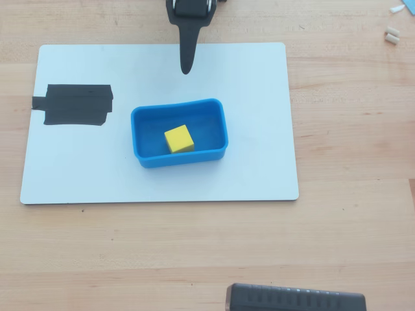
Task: Pick up yellow cube and drop it in the blue rectangular bin
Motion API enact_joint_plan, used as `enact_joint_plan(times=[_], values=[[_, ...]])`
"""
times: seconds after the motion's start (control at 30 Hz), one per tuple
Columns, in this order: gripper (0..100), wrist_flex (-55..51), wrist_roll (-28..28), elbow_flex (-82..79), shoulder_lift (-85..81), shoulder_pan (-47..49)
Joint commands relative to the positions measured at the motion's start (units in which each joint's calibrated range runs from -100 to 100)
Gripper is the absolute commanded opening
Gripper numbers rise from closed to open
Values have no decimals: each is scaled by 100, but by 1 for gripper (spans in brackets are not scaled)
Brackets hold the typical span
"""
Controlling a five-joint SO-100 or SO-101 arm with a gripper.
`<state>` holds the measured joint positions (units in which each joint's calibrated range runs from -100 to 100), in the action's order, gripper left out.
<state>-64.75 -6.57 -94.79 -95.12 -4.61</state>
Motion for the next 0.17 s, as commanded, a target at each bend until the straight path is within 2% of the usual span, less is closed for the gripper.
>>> enact_joint_plan(times=[0.0, 0.13], values=[[0, -23, 29, 88, -117, -37], [0, -23, 29, 88, -117, -37]])
